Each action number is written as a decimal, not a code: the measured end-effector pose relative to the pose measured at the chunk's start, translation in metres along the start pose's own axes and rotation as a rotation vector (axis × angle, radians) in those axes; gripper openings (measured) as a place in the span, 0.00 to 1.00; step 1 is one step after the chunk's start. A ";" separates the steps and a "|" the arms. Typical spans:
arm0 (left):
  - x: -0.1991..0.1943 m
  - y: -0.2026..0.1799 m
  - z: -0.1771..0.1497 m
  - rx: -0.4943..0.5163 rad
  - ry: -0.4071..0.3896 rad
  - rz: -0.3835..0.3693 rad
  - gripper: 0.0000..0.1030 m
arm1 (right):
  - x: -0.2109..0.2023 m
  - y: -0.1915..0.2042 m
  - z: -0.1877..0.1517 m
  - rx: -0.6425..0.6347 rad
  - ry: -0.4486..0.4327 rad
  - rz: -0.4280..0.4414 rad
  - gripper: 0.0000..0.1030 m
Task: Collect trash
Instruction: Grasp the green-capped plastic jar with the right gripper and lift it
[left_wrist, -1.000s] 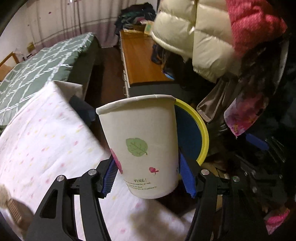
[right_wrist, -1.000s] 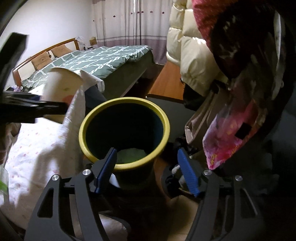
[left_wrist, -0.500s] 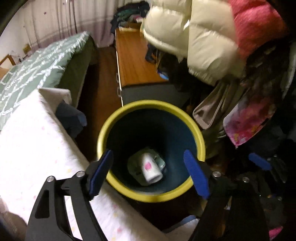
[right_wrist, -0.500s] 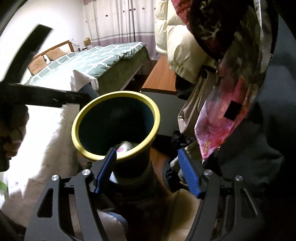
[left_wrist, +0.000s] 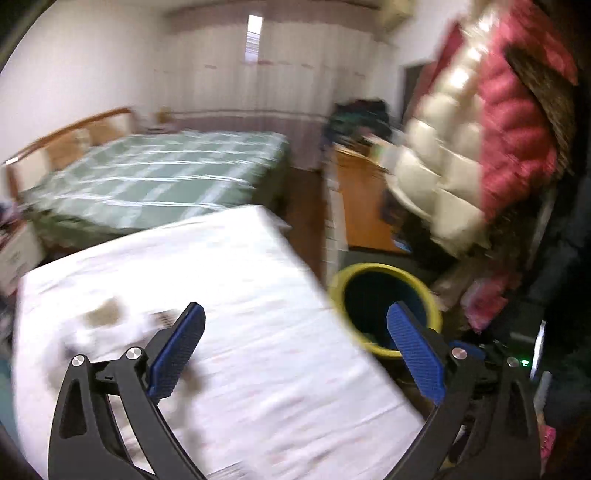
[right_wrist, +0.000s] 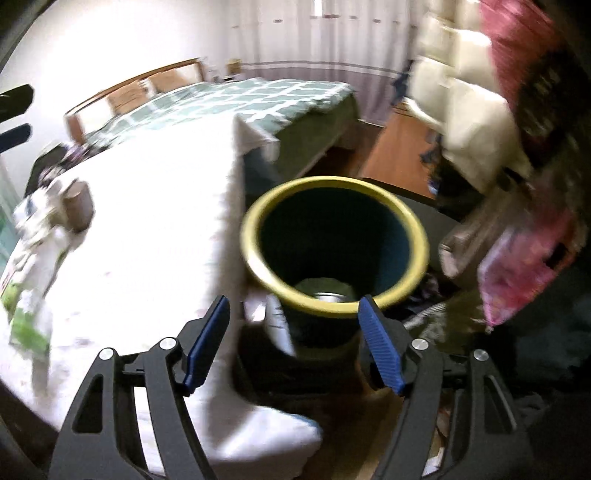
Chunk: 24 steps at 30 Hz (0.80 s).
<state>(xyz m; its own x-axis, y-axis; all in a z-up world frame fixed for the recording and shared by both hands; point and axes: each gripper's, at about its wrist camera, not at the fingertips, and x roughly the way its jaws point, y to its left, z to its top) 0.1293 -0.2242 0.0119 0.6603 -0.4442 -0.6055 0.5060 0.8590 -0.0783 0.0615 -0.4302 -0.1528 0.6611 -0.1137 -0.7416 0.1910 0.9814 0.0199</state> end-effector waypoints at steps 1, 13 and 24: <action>-0.013 0.016 -0.005 -0.029 -0.012 0.036 0.95 | -0.001 0.013 0.001 -0.022 0.000 0.021 0.67; -0.118 0.143 -0.089 -0.246 -0.086 0.278 0.95 | -0.037 0.153 -0.009 -0.192 0.002 0.322 0.67; -0.133 0.167 -0.123 -0.301 -0.078 0.254 0.95 | -0.023 0.227 -0.045 -0.290 0.076 0.349 0.66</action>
<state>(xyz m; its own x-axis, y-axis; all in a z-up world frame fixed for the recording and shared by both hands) 0.0578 0.0096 -0.0186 0.7893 -0.2164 -0.5746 0.1440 0.9750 -0.1694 0.0566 -0.1978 -0.1614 0.5929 0.2325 -0.7710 -0.2515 0.9630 0.0970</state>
